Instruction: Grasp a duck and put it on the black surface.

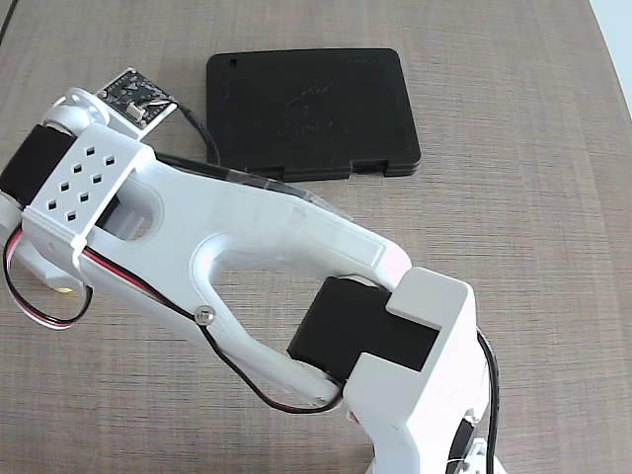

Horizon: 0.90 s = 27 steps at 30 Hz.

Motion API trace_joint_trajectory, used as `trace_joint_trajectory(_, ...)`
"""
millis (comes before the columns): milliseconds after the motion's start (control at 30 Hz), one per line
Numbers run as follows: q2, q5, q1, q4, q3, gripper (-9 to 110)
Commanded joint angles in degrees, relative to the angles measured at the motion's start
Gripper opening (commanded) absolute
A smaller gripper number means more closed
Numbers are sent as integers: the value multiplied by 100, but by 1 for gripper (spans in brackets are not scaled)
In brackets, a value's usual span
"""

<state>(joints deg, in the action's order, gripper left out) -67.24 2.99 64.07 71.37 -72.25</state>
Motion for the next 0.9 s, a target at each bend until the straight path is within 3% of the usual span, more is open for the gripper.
trace_joint_trajectory(0, 290, 9, -26, -26, 439, 39)
trace_joint_trajectory(867, 1020, 35, -299, -9, 457, 39)
